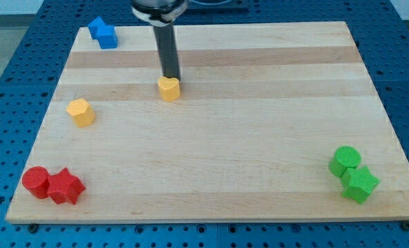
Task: Move the blue triangle to the top of the yellow heart
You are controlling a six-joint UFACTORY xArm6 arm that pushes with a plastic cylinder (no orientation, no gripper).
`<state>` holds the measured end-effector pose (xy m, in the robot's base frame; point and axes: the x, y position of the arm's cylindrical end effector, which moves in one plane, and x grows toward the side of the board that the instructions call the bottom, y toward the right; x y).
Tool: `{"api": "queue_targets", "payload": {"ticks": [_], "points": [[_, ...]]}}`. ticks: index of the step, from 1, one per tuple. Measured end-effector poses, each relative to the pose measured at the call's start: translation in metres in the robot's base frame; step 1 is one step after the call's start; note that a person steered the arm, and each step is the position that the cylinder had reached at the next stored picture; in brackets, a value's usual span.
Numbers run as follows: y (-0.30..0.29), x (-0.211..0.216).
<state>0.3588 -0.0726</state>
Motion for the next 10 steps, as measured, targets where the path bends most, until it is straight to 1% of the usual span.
{"api": "queue_targets", "payload": {"ticks": [2,3,4,5,6,7,8,9,10], "points": [[-0.157,-0.006],[-0.195,-0.011],[-0.232,-0.029],[-0.232,-0.032],[-0.232,-0.065],[-0.232,-0.082],[-0.232,-0.088],[-0.232,-0.134],[-0.232,-0.168]]}}
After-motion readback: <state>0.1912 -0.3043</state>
